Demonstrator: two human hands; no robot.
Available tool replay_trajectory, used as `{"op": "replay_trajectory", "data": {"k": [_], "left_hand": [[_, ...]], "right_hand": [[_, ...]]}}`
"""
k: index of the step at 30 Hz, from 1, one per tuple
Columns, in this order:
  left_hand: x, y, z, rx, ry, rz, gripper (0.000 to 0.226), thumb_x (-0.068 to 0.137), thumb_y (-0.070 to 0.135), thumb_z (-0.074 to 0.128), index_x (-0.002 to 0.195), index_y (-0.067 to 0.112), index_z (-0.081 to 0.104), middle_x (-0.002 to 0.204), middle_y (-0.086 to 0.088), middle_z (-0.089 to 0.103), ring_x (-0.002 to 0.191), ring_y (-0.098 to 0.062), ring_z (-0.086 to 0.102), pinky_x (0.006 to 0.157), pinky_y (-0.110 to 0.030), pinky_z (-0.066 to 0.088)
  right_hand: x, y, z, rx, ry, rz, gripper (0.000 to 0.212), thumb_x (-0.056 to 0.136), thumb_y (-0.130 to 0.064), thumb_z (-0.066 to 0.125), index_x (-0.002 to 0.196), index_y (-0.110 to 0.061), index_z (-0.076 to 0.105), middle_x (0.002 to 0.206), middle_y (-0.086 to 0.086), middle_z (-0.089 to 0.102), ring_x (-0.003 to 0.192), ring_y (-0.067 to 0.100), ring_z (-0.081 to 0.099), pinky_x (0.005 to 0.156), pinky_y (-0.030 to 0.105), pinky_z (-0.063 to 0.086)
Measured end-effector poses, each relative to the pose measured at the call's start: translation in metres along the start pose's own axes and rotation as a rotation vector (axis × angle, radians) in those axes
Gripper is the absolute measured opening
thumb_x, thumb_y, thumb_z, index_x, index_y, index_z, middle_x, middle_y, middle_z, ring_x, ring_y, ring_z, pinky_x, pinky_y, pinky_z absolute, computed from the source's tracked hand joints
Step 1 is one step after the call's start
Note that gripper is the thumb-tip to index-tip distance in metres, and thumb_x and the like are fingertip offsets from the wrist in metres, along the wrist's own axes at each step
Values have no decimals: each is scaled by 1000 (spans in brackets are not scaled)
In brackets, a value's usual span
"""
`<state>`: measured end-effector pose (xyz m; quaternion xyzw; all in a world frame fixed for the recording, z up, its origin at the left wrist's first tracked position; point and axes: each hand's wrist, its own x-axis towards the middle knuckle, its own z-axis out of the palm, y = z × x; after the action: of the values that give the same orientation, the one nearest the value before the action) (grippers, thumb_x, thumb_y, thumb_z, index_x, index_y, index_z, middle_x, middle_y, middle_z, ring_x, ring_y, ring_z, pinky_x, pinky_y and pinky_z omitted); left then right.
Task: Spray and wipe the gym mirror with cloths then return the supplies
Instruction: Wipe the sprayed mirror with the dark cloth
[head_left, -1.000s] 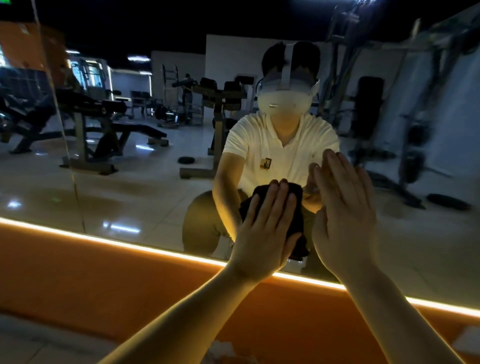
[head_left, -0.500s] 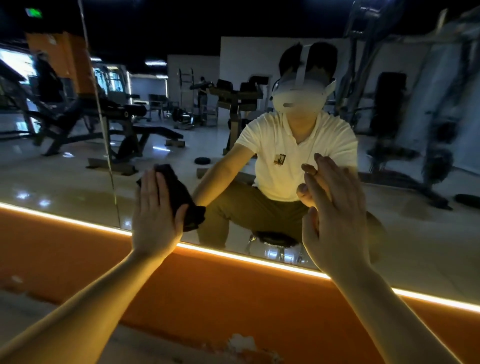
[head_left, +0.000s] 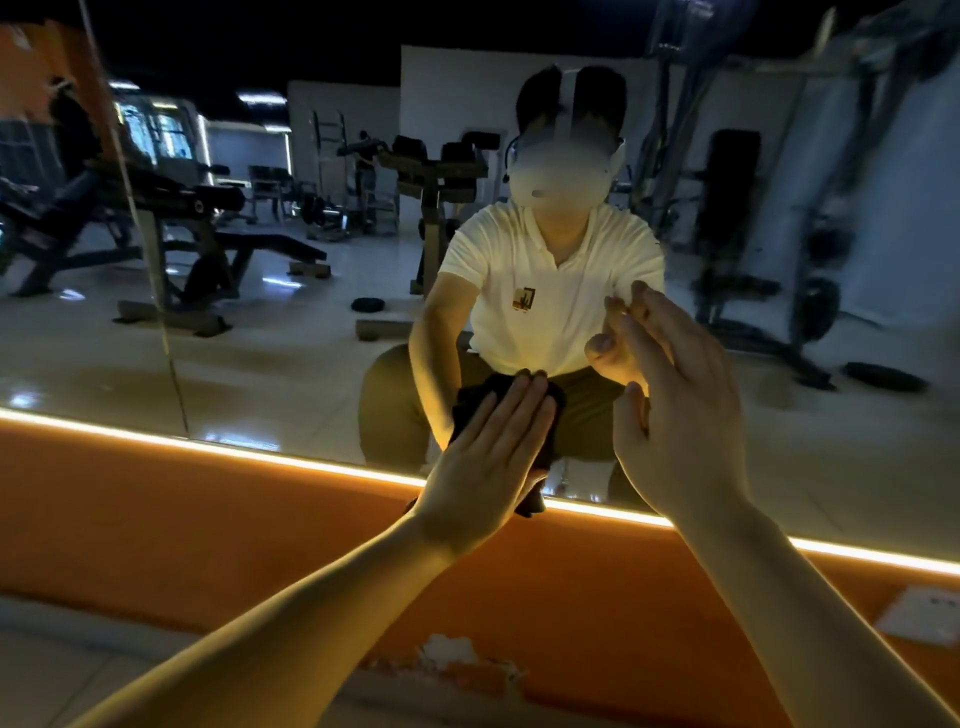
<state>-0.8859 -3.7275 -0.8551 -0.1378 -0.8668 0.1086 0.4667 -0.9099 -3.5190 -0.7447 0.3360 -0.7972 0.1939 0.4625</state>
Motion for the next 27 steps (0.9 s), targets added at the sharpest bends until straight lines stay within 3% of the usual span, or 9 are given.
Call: {"op": "replay_trajectory", "data": {"k": [4,7,11,14,17,21,24,27], "left_hand": [[-2,-7,-4,5,21,59,81,101,27,67,162,2,19,172,-18,12,161,-30,10,131,-47,12],[-20,-33,-16,-4,-17,82,76,93,18,78,154,3,35,170,-17,20,160,-30,16,128,-49,21],[-45,-72,-35,71,-39,41,51,86,17,82,131,9,59,163,-20,34,156,-35,27,125,-56,28],[-52,-84,-45,152,-29,39,38,79,23,86,113,10,73,136,-20,53,130,-35,49,117,-51,36],[-51,-72,-44,125,-36,17,34,77,22,89,106,12,74,113,-15,62,108,-29,55,92,-47,53],[-42,-39,-27,-19,-32,16,24,89,20,80,110,12,71,113,-13,65,104,-28,65,90,-44,57],[-24,1,-9,-115,13,52,18,97,21,65,109,10,72,103,-11,65,94,-27,65,81,-41,57],[-5,49,8,-206,26,57,25,97,24,66,116,7,71,105,-12,64,95,-25,64,80,-40,58]], "right_hand": [[-3,9,-6,-4,-13,50,56,94,-17,50,150,-12,48,161,8,37,146,31,39,113,54,42],[-3,8,-3,6,-5,55,53,93,-16,50,145,-10,51,157,10,41,143,32,43,111,56,44],[-2,-6,4,16,-30,-19,46,94,-20,41,134,-6,61,146,15,52,139,32,46,111,57,43],[-4,-19,6,19,-8,-37,45,94,-21,39,128,-7,65,141,15,57,135,29,44,100,57,53],[-5,-19,6,23,-8,-30,44,94,-22,39,125,-8,67,138,14,59,133,28,46,97,54,55],[-8,-6,0,44,-71,10,48,94,-25,36,128,-9,65,141,11,55,133,29,52,110,52,47],[-11,2,-9,33,-100,31,47,94,-24,38,130,-11,64,141,9,53,130,27,53,109,46,47],[-17,13,-18,26,-113,60,41,94,-17,49,132,-13,63,140,7,54,128,27,54,104,38,46]]}}
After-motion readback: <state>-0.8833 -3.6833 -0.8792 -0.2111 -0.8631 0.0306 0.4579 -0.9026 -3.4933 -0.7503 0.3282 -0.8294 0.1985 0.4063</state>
